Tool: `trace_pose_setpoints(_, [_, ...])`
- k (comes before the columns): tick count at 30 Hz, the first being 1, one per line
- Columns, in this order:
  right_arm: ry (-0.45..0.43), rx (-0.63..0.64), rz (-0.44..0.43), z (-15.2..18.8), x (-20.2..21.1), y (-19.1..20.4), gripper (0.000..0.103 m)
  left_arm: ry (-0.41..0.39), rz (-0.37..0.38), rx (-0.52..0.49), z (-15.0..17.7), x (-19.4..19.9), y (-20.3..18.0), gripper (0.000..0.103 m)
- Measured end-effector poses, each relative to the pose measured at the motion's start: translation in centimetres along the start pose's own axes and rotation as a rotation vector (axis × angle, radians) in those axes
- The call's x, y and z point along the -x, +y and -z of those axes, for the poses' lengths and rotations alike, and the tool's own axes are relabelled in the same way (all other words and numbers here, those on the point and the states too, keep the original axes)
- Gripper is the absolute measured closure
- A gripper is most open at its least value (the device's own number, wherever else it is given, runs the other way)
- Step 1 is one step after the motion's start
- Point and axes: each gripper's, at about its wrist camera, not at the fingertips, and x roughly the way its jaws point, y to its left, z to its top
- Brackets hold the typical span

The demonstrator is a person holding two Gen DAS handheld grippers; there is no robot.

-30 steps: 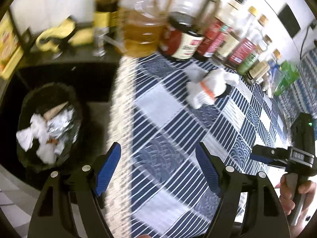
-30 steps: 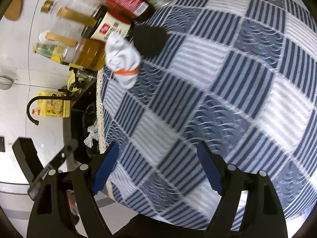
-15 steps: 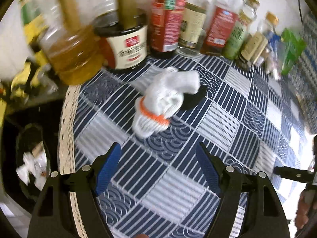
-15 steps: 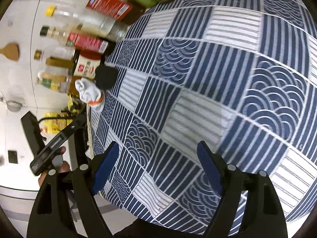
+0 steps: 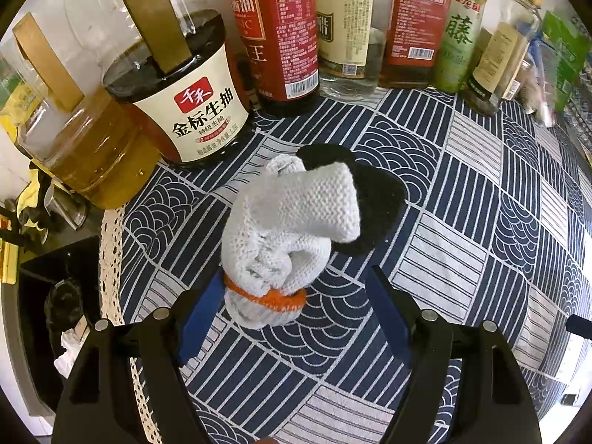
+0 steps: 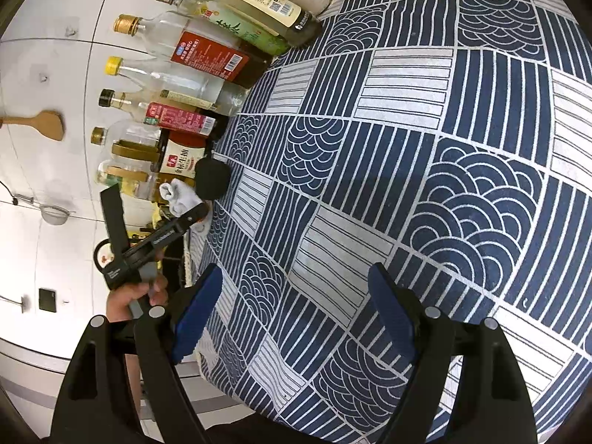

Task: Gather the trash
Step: 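Close the left gripper around the white knit glove with orange cuff, then close the right gripper around the black sponge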

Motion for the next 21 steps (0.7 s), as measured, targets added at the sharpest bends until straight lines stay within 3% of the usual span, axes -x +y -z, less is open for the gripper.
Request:
trace_pose_setpoints(3, [0.009,-0.010,-0.008,0.0,-0.5,-0.3,0.023,0.003,-0.020,-0.014,-0.1,-0.4,0.0,0.043])
trace_pose_setpoints(9, [0.071,0.019,-0.022,-0.7,-2.9,1.1,0.023,0.012,0.003,0.056,0.0,-0.2,1.6,0.066])
trace_pose_setpoints(17, [0.073,0.182,0.018,-3.2,-5.2,5.8,0.023,-0.036,-0.019,0.082,1.8,2.2,1.5,0.070])
trace_pose_setpoints(21, [0.121,0.243,0.021,-4.4,-7.2,7.7,0.019,-0.037,-0.014,0.120,3.2,3.7,2.0,0.070])
